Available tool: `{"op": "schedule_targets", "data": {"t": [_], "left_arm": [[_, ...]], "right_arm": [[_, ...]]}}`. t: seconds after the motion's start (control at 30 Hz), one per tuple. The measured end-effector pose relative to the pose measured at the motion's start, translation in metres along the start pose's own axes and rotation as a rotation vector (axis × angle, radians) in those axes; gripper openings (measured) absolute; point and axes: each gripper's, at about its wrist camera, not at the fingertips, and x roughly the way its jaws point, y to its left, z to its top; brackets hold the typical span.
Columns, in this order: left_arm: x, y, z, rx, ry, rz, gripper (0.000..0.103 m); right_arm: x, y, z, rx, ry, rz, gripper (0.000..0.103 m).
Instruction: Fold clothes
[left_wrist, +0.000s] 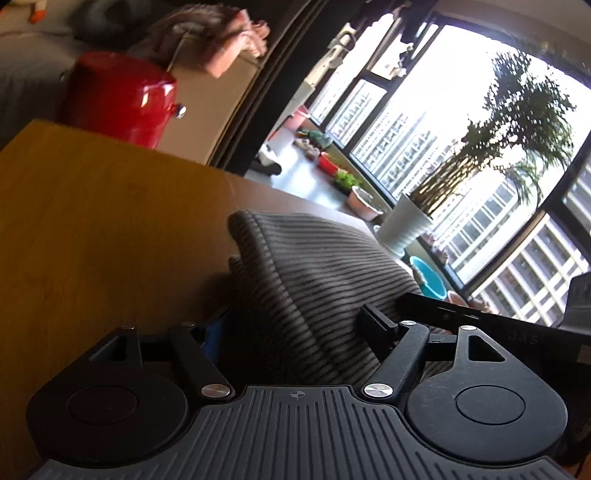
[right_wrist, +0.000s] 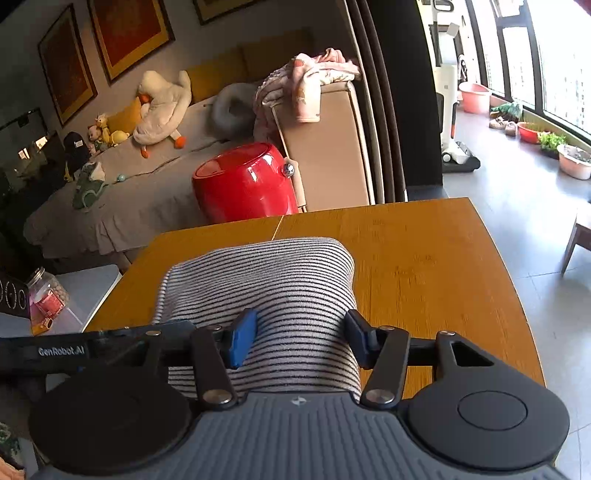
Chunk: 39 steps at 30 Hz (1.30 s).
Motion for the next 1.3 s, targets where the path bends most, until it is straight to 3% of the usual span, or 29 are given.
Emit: {"op": "schedule_targets", "data": {"t": [0.27,0.43,0.67,0.8,0.87,0.93,1.03,1.17,1.27,1.3], "left_arm": [[-0.037,-0.023,0.006,0.059,-0.078,-0.011,0.065],[-0.032,-0.042,-0.006,0.12,-0.018,-0.041,0.056],[-0.023,-0.044,-0.017,0.129,0.016,-0.01,0.055],[-0.033,-0.033,-0.016,0.083,0.008,-0.014,0.056],[-0.04,-0.026,-0.016,0.056,0.003,-0.018,0.06],[-0.052,-0.017,-0.018,0.044,0.0,-0.007,0.057],[-0.059,-0.005,-0.022,0.038,0.014,0.027,0.052],[-0.051,-0.003,-0.027,0.018,0.055,0.019,0.047],[-0.042,-0.007,-0.035,0.008,0.088,-0.002,0.045],[-0.04,-0.007,-0.037,0.002,0.095,-0.006,0.045]], "right_arm": [[-0.002,-0.001,-0.004,-0.011,-0.011,-0.009,0.058],[-0.011,-0.006,-0.01,0.013,-0.031,0.01,0.066],[-0.041,-0.023,-0.043,0.054,-0.03,0.039,0.075],[-0.047,-0.034,-0.062,0.136,-0.004,0.068,0.077],[-0.057,-0.033,-0.068,0.136,-0.036,0.046,0.077],[-0.073,-0.021,-0.068,0.045,-0.099,0.019,0.077],[-0.089,0.016,-0.068,-0.205,-0.156,0.038,0.077],[-0.073,0.065,-0.086,-0.403,-0.094,0.147,0.077],[-0.052,0.09,-0.11,-0.581,-0.095,0.079,0.075],[-0.049,0.094,-0.114,-0.629,-0.118,0.043,0.047]]}}
